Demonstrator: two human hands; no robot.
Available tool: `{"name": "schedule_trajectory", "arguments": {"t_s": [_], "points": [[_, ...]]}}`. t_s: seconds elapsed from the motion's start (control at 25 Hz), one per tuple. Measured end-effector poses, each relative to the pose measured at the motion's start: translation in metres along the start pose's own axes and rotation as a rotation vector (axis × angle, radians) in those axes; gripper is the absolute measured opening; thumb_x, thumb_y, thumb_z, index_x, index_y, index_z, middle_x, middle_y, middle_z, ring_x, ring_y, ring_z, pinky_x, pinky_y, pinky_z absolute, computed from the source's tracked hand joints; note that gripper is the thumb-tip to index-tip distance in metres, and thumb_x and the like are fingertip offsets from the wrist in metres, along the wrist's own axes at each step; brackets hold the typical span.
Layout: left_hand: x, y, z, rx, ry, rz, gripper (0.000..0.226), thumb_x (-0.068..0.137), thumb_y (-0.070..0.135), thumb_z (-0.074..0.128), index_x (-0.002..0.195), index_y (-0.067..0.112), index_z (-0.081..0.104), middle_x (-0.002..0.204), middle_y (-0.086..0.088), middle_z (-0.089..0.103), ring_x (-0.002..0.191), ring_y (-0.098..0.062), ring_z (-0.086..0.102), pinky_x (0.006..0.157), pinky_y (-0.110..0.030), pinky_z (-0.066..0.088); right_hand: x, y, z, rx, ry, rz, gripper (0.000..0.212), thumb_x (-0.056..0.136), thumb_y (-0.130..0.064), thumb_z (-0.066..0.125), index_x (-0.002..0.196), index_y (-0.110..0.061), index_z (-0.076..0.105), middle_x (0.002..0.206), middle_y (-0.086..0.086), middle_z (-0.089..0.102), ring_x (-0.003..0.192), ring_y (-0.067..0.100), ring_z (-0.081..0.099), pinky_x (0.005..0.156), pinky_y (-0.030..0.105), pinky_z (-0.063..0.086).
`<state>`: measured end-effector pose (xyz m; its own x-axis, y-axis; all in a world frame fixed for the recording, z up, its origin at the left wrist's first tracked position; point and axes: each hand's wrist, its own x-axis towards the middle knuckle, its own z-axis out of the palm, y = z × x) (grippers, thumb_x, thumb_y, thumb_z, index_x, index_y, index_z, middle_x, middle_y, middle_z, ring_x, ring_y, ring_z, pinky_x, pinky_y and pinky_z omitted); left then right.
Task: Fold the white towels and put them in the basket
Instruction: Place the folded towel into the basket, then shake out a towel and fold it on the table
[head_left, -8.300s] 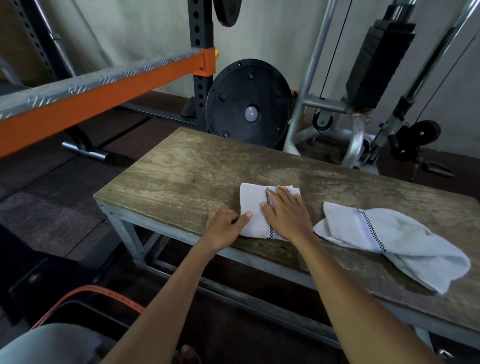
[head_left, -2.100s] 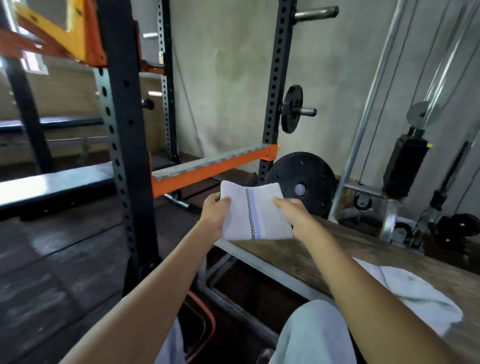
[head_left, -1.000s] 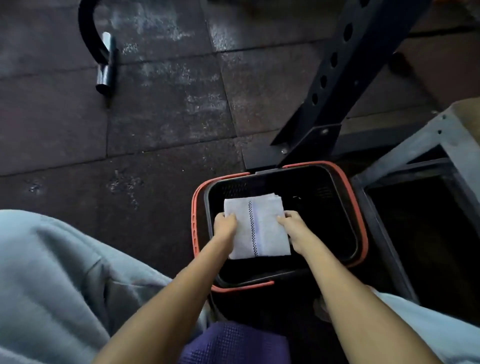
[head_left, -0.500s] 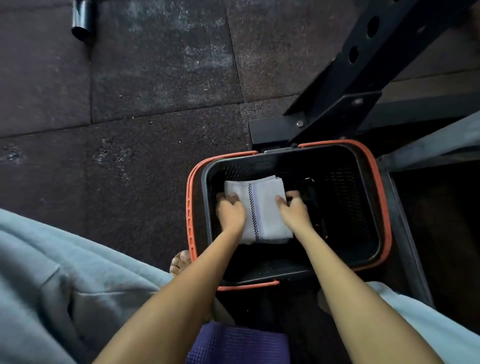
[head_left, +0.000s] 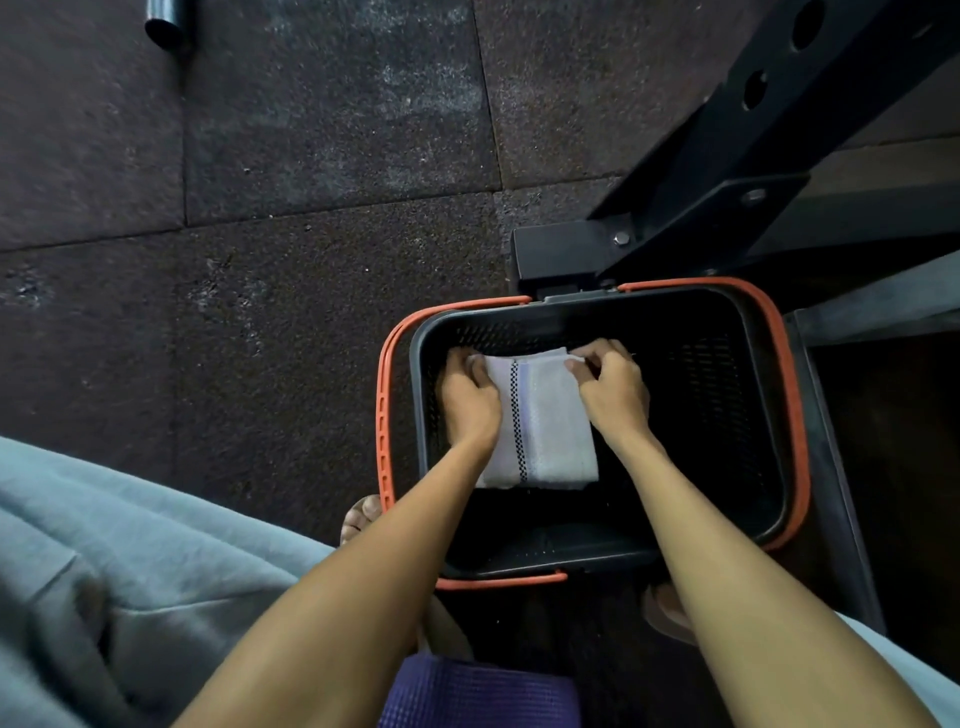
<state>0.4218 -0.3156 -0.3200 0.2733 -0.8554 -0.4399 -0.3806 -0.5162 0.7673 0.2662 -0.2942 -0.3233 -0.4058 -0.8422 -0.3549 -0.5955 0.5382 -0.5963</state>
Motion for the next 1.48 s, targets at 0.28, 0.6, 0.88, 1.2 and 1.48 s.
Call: {"name": "schedule_trajectory", "arguments": {"t_s": [0.28,0.6,0.88,1.2,1.48], "points": [[0.004,0.006,0.008,-0.035,0.019,-0.073,0.023,0.096,0.010,0.041,0.112,0.004,0.057,0.108,-0.017,0.063,0.104,-0.031,0.058,0.078,-0.022,0.040,0.010,0.007,0.015,0.093,0.045,0.044,0.013,0.089,-0.036,0.058,0.098,-0.027,0.060,0.106,0.003,0.061,0.099,0.025,0.059,0.085,0.041,0.049],[-0.044,-0.054,-0.003,0.738,-0.242,0.435,0.060,0.100,0.028,0.028,0.150,0.009,0.004,0.159,-0.011,-0.008,0.145,-0.020,-0.016,0.120,-0.040,-0.003,-0.040,0.029,0.032,-0.573,0.121,-0.580,0.055,0.090,-0.036,0.039,0.136,-0.007,0.046,0.144,0.012,0.047,0.135,0.023,0.040,0.106,0.040,0.027],[-0.022,-0.073,0.015,0.852,-0.269,0.432,0.065,0.098,0.042,0.017,0.149,0.013,-0.011,0.153,-0.002,-0.026,0.143,-0.017,-0.024,0.117,-0.038,-0.014,-0.023,0.051,0.056,-0.700,-0.153,-0.405,0.076,0.090,-0.057,0.008,0.147,-0.008,-0.004,0.160,0.007,0.001,0.148,0.016,0.001,0.118,0.045,0.004],[-0.011,-0.050,0.009,0.897,-0.437,0.366,0.067,0.100,0.042,0.021,0.150,0.010,-0.010,0.157,-0.009,-0.021,0.144,-0.024,-0.020,0.117,-0.041,-0.012,-0.013,0.034,0.043,-0.683,-0.268,-0.324,0.083,0.083,-0.061,-0.001,0.151,-0.014,-0.002,0.158,-0.001,-0.012,0.147,0.013,-0.008,0.118,0.044,-0.004],[-0.054,0.062,-0.053,1.105,-0.307,0.766,0.043,0.089,0.043,0.042,0.119,0.013,0.051,0.124,-0.012,0.053,0.119,-0.031,0.046,0.099,-0.045,0.034,-0.079,-0.033,-0.070,-0.668,-0.070,-0.239,0.057,0.087,-0.050,0.049,0.137,-0.023,0.042,0.135,0.003,0.050,0.125,0.024,0.045,0.098,0.043,0.036]]}}
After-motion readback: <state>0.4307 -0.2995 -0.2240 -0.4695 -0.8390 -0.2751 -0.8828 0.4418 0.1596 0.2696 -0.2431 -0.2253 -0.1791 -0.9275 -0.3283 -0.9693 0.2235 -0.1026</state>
